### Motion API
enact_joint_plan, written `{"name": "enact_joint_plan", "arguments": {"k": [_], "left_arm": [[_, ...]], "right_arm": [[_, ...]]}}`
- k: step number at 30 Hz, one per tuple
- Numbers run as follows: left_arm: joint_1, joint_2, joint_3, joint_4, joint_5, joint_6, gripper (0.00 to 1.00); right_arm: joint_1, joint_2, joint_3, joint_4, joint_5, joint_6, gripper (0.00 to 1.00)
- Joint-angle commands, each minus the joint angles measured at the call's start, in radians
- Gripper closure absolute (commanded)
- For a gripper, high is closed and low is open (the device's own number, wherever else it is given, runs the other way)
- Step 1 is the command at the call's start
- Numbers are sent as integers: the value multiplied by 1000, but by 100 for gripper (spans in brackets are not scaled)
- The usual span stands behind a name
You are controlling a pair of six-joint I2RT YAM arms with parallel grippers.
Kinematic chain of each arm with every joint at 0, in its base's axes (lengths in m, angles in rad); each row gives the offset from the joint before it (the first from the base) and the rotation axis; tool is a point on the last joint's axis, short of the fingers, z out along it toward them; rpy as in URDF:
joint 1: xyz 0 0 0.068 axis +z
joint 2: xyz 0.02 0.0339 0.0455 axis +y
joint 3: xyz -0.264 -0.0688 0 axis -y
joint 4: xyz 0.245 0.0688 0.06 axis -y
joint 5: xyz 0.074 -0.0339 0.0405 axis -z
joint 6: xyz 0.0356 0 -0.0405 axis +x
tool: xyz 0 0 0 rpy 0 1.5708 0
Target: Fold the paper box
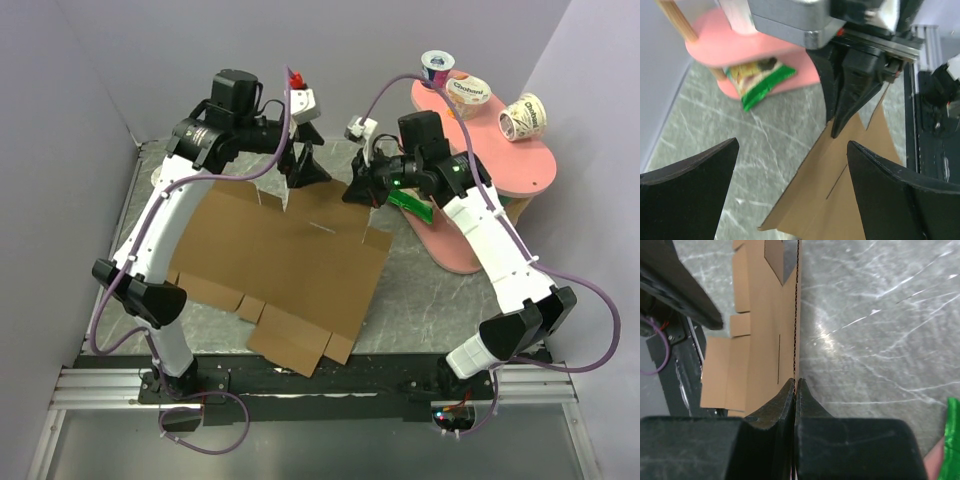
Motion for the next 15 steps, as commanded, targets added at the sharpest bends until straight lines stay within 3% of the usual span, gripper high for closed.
{"name": "enact_joint_plan", "arguments": {"k": [1,7,14,15], "left_arm": [[-30,9,61,-104,-60,83,4],[-53,45,21,-203,-69,98,4],[-61,48,-51,-169,-103,89,3],[-61,46,-52,-151,-106,84,8]], "right_arm": [[17,-51,-15,-8,0,-17,100],[29,-66,-38,2,6,-22,100],[40,-74,-46,5,-1,-23,100],[42,-75,-54,11,-1,-23,100]]}}
